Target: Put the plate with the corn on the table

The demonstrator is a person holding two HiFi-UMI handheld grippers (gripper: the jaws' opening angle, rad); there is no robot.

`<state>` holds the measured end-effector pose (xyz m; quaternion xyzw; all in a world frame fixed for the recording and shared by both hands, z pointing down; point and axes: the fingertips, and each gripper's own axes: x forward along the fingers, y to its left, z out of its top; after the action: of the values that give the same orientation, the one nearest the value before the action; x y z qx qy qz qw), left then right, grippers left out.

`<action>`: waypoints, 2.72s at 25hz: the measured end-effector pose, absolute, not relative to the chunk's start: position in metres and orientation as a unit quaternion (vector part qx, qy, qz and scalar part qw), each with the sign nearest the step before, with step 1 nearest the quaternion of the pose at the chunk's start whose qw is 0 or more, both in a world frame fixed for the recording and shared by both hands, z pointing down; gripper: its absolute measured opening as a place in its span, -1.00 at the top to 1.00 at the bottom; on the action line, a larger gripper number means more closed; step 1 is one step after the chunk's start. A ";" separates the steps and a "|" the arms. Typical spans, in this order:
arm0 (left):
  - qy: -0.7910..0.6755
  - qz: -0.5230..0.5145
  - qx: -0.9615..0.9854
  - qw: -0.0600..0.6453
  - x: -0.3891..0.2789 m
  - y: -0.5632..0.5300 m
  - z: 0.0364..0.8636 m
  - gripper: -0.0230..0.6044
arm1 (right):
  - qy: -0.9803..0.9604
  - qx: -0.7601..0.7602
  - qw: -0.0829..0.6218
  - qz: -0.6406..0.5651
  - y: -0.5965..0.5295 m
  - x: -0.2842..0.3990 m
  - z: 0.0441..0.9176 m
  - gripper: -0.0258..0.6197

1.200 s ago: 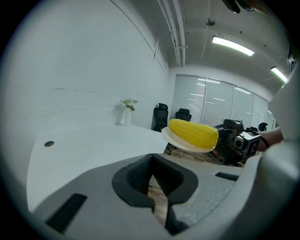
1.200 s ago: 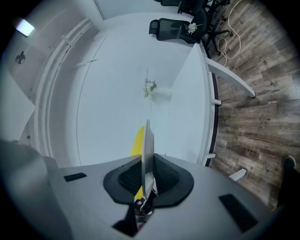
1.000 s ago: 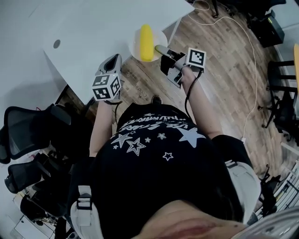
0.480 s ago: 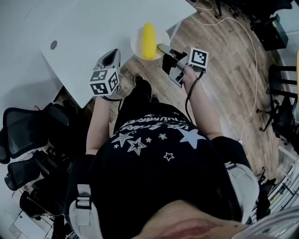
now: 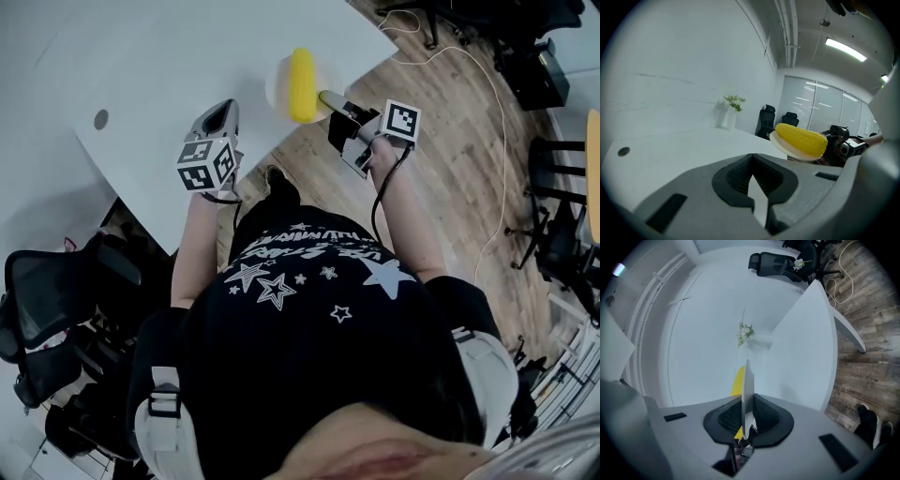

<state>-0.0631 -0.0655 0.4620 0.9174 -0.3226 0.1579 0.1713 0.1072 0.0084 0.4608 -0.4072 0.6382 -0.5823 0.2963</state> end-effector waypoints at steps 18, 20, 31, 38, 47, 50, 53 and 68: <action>-0.334 0.115 0.919 0.174 -0.068 -0.179 0.446 0.91 | 0.656 -0.402 0.281 -0.574 -0.119 0.102 0.460 0.83; -0.338 0.113 0.917 0.179 -0.069 -0.185 0.447 0.91 | 0.654 -0.399 0.280 -0.578 -0.127 0.101 0.462 0.83; -0.394 0.133 0.885 0.209 -0.051 -0.241 0.467 0.91 | 0.667 -0.356 0.242 -0.608 -0.213 0.133 0.486 0.83; -0.432 0.127 0.865 0.221 -0.040 -0.249 0.473 0.91 | 0.700 -0.325 0.193 -0.606 -0.236 0.151 0.494 0.83; -0.464 0.143 0.842 0.235 0.026 -0.280 0.483 0.91 | 0.709 -0.298 0.163 -0.618 -0.286 0.218 0.513 0.83; -0.479 0.144 0.833 0.237 0.034 -0.286 0.487 0.91 | 0.716 -0.289 0.147 -0.618 -0.294 0.228 0.525 0.83; -0.493 0.143 0.824 0.241 0.039 -0.293 0.491 0.91 | 0.719 -0.282 0.134 -0.621 -0.303 0.238 0.537 0.83; -0.518 0.163 0.796 0.266 0.068 -0.316 0.519 0.91 | 0.709 -0.250 0.127 -0.647 -0.360 0.250 0.570 0.83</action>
<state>0.0681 -0.3162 0.5188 0.7964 -0.5184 0.1626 0.2659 0.2504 -0.3604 0.5699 -0.2495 0.7089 -0.6474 0.1271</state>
